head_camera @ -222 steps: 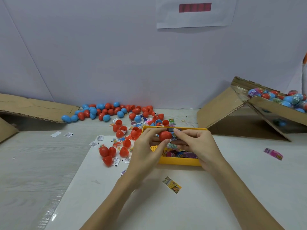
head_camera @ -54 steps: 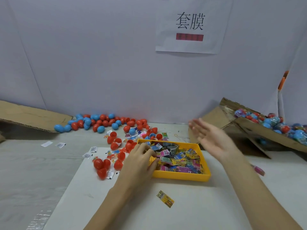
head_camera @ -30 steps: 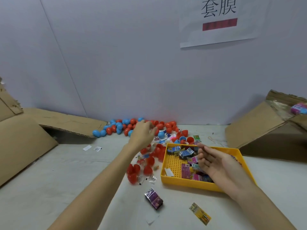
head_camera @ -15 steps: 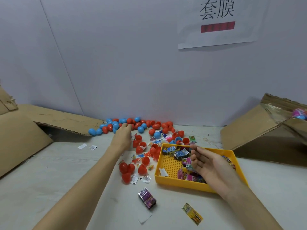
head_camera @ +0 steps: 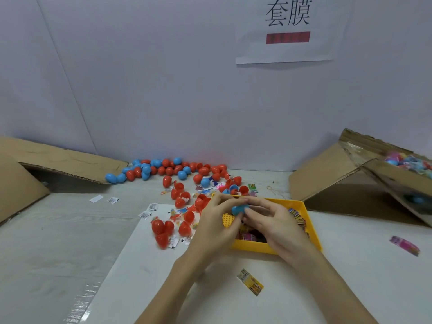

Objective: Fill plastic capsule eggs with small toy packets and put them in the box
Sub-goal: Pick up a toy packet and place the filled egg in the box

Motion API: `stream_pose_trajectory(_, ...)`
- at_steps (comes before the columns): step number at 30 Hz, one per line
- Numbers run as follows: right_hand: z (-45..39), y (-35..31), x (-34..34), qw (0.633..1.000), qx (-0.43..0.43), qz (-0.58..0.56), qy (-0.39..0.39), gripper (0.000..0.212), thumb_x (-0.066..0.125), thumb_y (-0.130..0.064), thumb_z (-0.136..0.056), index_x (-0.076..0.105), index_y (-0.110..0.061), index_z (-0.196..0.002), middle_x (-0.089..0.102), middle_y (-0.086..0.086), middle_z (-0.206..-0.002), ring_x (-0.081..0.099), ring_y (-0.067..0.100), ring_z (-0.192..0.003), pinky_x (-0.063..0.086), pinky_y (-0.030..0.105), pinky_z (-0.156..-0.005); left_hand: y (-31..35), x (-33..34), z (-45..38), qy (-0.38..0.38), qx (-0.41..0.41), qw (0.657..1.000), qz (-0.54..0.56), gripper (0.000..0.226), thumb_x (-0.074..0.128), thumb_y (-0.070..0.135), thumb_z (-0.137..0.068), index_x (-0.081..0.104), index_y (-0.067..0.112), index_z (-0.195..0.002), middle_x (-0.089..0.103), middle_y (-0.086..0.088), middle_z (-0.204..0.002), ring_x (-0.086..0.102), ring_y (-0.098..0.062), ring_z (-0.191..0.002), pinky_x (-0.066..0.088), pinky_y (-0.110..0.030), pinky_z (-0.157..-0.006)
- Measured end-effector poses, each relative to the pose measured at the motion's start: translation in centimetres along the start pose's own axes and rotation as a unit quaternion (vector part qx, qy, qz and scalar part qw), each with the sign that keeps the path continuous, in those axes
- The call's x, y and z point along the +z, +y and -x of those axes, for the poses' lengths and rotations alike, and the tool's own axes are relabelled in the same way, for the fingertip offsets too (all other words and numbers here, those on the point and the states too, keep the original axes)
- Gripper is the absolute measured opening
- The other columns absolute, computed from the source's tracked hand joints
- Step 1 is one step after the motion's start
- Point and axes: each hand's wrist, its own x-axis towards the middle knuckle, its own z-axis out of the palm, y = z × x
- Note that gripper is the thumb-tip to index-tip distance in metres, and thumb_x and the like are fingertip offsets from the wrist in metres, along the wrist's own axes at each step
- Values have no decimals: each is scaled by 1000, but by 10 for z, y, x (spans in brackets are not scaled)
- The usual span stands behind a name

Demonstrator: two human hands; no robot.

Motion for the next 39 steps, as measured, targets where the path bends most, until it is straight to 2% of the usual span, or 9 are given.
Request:
stream_pose_trajectory(7,2,0,5,1000,1,14,11,39,72,-37,-87,73,-14,-119,79,7,-106,76,21,-99,61,28,-83,-6,-9,3,24,15,1000,12,34,72,18,-95,66,16,-128,69,8,-116,66,-5,-106,57,-25,-90)
stream_pose_trajectory(15,6,0,8,998,-25,54,14,39,69,-39,-87,74,-12,-115,79,9,-101,76,22,-95,60,25,-77,-1,-9,4,2,42,999,-32,39,74,17,-93,61,16,-130,61,6,-123,59,-8,-111,49,-16,-93)
stream_pose_trajectory(22,5,1,7,997,-34,72,16,21,68,-24,-98,73,-14,-116,77,9,-100,75,24,-93,61,29,-78,-2,-9,7,14,45,998,-37,32,66,23,-99,63,15,-131,67,7,-114,62,-7,-102,53,-23,-87)
stream_pose_trajectory(25,7,1,9,995,-45,85,33,27,68,-33,-95,75,-13,-112,78,6,-99,75,22,-92,60,27,-76,-2,-9,6,0,42,999,-32,44,70,24,-96,55,19,-138,61,9,-119,60,-5,-103,50,-15,-86)
stream_pose_trajectory(28,7,1,9,993,-38,107,30,30,64,-38,-96,75,-14,-112,79,4,-99,75,21,-94,61,27,-77,-4,-8,5,-12,67,996,-57,40,71,14,-95,59,21,-133,57,7,-123,57,-6,-103,47,-11,-85)
stream_pose_trajectory(32,5,-5,1,997,-37,47,55,23,55,-22,-106,72,-14,-119,78,10,-100,75,22,-93,60,28,-77,-7,-10,5,27,48,997,-61,33,58,17,-103,59,20,-136,62,8,-125,55,3,-106,43,-7,-87)
stream_pose_trajectory(34,4,-6,-11,962,-108,210,136,19,57,-11,-105,70,-14,-119,76,4,-96,74,17,-87,60,26,-75,-8,-11,5,37,38,997,-64,35,48,24,-106,58,20,-139,61,11,-124,53,11,-106,40,-5,-86)
stream_pose_trajectory(36,4,-6,-25,866,-169,422,207,21,60,-4,-102,71,-15,-116,71,-1,-103,69,14,-89,57,25,-79,-8,-12,5,41,32,996,-68,41,39,30,-105,59,20,-139,61,11,-120,52,12,-102,39,-4,-83)
stream_pose_trajectory(39,4,-5,-40,790,-142,553,223,21,65,-6,-99,75,-16,-113,67,2,-112,61,21,-102,48,29,-83,-9,-12,5,50,24,996,-68,41,38,31,-105,61,19,-137,63,7,-118,53,8,-102,39,-4,-82)
